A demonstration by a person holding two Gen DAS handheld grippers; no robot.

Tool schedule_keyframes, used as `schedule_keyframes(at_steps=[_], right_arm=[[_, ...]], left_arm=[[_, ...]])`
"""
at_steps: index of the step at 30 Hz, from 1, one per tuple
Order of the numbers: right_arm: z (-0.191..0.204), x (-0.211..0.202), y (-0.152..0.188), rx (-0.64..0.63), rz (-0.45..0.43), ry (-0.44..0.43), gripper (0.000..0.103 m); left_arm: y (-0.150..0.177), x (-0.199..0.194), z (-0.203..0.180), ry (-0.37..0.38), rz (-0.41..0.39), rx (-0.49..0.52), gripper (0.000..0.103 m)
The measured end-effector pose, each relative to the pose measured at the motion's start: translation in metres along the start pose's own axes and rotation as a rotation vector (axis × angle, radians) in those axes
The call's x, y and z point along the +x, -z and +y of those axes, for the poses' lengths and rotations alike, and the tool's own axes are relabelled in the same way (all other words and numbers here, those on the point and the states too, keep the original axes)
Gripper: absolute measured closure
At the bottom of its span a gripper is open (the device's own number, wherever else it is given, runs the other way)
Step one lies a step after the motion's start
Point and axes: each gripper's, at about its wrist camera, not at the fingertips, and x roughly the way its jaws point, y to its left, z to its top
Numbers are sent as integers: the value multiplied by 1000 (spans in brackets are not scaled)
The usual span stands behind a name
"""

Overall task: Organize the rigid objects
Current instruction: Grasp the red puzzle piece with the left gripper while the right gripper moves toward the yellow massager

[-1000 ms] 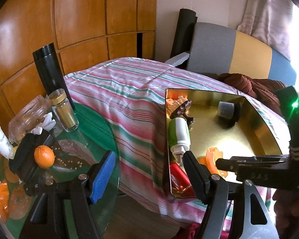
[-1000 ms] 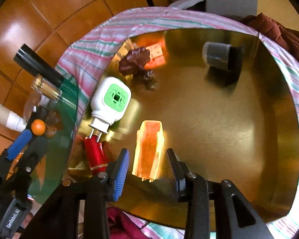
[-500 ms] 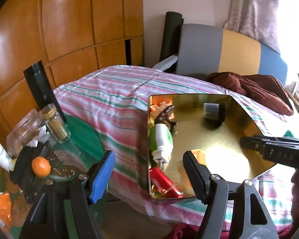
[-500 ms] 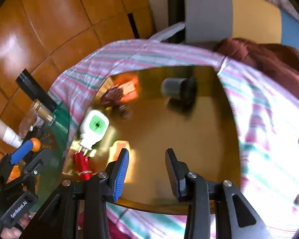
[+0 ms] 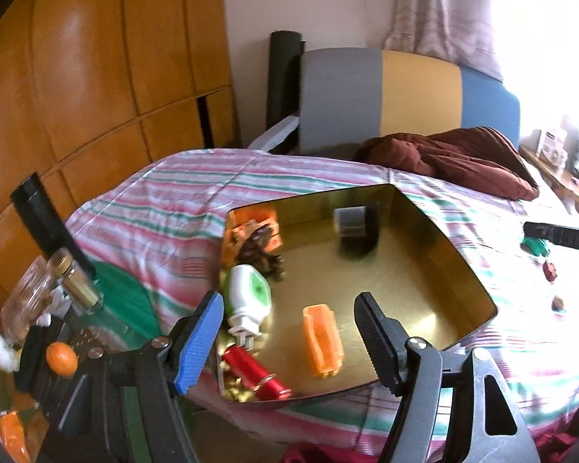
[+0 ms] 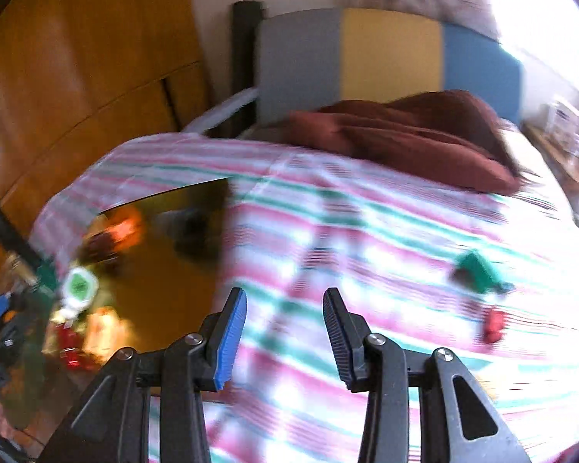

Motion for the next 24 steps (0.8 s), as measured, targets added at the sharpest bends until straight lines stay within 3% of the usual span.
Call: schedule_keyframes(at_steps=[8,15,18,24], right_arm=[[-137,-9,1,166,-46,230,62],[-267,2,44,468,-19,419,62],[-305,-2,58,694,-3,358,62],[-326,4,71,839,44,245,62]], left_arm=[[-14,3,-42,78,3,73,32],[-26,13,-92,168,33,147,32],[-27,15,-124,222,35,205,32],[-25,31,-192,350,94,279,32]])
